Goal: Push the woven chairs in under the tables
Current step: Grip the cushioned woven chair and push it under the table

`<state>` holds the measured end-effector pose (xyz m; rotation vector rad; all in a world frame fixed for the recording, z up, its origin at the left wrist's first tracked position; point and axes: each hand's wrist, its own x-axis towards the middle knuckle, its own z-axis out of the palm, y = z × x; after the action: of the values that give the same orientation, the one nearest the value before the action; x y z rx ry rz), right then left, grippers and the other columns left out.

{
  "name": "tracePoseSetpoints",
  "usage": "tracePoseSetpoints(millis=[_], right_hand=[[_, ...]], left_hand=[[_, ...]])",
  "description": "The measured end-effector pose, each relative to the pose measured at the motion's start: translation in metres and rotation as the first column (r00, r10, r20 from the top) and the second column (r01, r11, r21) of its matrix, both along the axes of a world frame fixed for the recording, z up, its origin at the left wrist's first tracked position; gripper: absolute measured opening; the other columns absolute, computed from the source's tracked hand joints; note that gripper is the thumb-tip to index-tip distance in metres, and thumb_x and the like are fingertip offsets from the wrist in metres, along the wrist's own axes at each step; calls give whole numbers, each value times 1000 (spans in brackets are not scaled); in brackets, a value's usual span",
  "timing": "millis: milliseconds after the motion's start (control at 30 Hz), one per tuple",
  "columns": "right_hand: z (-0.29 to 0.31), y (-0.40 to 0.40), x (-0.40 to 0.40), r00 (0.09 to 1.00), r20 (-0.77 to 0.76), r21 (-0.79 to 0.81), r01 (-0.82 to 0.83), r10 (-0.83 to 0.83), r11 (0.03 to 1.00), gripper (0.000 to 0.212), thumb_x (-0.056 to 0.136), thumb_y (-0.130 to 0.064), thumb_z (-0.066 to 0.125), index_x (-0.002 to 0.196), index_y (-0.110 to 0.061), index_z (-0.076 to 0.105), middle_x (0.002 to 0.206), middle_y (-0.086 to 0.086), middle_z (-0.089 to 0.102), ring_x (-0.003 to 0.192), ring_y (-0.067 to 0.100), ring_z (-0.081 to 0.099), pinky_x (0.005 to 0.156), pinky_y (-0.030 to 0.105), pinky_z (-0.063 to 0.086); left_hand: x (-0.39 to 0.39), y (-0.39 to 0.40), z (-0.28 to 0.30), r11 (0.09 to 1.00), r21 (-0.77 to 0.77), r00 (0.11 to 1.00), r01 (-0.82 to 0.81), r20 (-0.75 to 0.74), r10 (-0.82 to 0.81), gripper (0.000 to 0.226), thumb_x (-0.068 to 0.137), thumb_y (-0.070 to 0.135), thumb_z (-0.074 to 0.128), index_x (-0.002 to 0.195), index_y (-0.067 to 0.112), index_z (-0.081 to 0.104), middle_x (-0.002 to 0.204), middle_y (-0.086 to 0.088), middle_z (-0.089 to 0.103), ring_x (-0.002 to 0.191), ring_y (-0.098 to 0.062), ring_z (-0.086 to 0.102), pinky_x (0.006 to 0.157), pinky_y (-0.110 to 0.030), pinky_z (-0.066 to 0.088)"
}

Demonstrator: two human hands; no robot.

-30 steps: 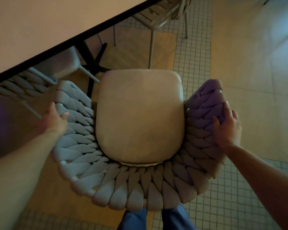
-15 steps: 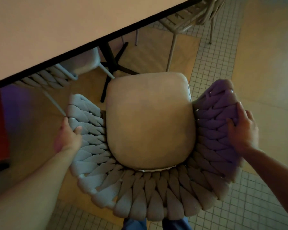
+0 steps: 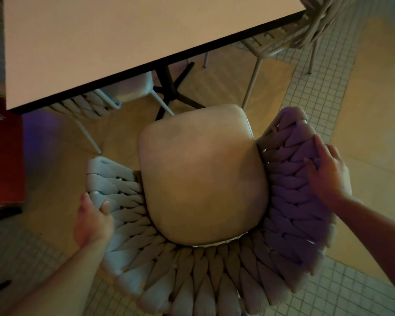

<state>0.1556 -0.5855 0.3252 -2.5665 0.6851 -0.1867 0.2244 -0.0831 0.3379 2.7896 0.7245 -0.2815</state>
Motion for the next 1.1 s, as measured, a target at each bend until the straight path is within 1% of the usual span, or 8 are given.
tracePoseSetpoints(millis=[300, 367, 433, 533, 633, 767, 900, 1100], right_hand=[[0, -12, 39, 999, -22, -11, -36, 36, 999, 64, 87, -21, 61, 145, -26, 34, 124, 12, 53, 97, 39, 58, 73, 41, 46], [1, -13, 41, 999, -26, 7, -20, 20, 1000, 64, 85, -24, 64, 144, -25, 37, 121, 14, 55, 97, 39, 59, 73, 42, 47], [2, -17, 43, 999, -34, 15, 8, -8, 1000, 69, 82, -36, 69, 143, -27, 37, 122, 13, 58, 99, 38, 61, 73, 41, 47], [5, -26, 65, 997, -65, 45, 55, -52, 997, 78, 78, -51, 68, 144, -31, 30, 129, 12, 56, 108, 36, 58, 81, 43, 47], [6, -24, 86, 999, -39, 56, -21, 23, 998, 69, 82, -37, 67, 143, -35, 35, 119, 11, 61, 100, 36, 61, 74, 38, 46], [3, -24, 92, 998, -26, 23, -57, 58, 998, 66, 84, -26, 65, 142, -39, 37, 106, 6, 63, 85, 33, 62, 66, 32, 42], [5, -28, 96, 996, -18, 23, -89, 90, 996, 64, 84, -23, 66, 142, -35, 40, 108, 9, 63, 87, 34, 62, 68, 34, 45], [5, -34, 114, 991, -15, 9, -136, 137, 991, 60, 86, -24, 65, 142, -31, 43, 106, 10, 63, 88, 33, 61, 67, 31, 40]], left_hand=[[8, -13, 1, 998, -40, 998, -39, 44, 41, 60, 97, 31, 48, 148, 8, 27, 139, -27, 47, 111, -53, 54, 81, -55, 43], [13, -7, 0, 986, -133, 993, -102, 44, 108, 61, 93, 35, 54, 144, 10, 33, 135, -27, 50, 112, -50, 54, 82, -54, 43], [22, 5, 3, 958, -256, 988, -129, 51, 146, 66, 88, 46, 58, 141, 12, 38, 134, -24, 52, 115, -45, 54, 88, -54, 46], [53, 21, 5, 930, -342, 987, -139, 31, 159, 78, 84, 57, 59, 145, 16, 34, 138, -19, 52, 121, -39, 53, 93, -48, 44], [78, 19, 3, 909, -387, 988, -152, -70, 135, 66, 86, 46, 61, 140, 15, 38, 133, -20, 56, 117, -40, 55, 92, -45, 44], [84, 15, -2, 922, -335, 981, -192, -104, 167, 72, 90, 43, 58, 148, 14, 28, 142, -23, 48, 125, -43, 49, 100, -46, 40], [86, 14, -1, 926, -315, 977, -208, -113, 181, 69, 90, 44, 57, 147, 16, 29, 142, -23, 48, 124, -43, 50, 98, -46, 41], [100, 10, -2, 927, -319, 980, -197, -88, 178, 67, 90, 42, 58, 146, 15, 31, 141, -22, 49, 124, -42, 50, 98, -46, 41]])
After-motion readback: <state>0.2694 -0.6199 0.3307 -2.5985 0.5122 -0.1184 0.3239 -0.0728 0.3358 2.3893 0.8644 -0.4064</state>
